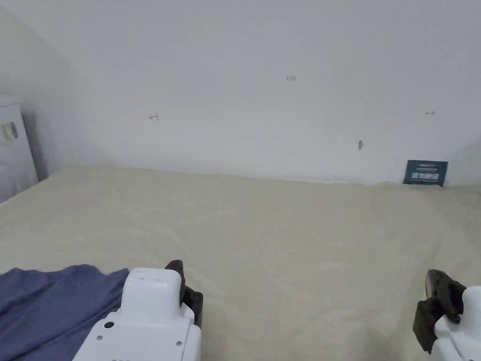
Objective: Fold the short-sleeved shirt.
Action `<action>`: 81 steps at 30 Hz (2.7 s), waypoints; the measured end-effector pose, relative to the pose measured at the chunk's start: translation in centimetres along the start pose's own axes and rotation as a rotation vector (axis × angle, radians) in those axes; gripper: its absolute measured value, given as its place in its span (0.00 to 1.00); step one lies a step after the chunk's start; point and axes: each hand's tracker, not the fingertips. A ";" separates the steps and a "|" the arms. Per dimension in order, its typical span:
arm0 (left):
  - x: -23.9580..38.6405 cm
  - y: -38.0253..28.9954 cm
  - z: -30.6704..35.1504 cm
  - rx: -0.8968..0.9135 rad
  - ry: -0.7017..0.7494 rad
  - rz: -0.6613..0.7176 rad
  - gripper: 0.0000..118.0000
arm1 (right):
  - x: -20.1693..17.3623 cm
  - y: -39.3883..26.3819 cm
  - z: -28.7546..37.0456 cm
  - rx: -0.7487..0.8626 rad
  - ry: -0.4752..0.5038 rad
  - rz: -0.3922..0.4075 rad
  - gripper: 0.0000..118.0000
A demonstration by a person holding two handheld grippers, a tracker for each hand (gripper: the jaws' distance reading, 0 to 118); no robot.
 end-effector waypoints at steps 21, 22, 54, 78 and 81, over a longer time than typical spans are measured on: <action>-17.6 -0.3 7.5 -0.020 0.475 -0.049 0.00 | -18.8 1.6 -0.5 -0.005 0.525 0.011 0.00; -18.0 0.1 7.0 -0.004 0.471 -0.050 0.00 | -18.6 1.6 -0.7 -0.013 0.526 0.008 0.00; -30.0 -13.6 -24.4 -1.104 0.064 0.180 1.00 | -13.9 -4.2 -3.9 -0.355 0.499 0.114 0.00; -27.5 13.4 -13.6 -0.550 -0.119 0.268 0.01 | -5.3 -0.2 -3.6 -0.254 0.352 -0.043 0.00; -22.5 20.7 -12.4 -0.449 -0.218 0.137 0.01 | -3.0 0.7 -3.6 -0.240 0.319 -0.107 0.00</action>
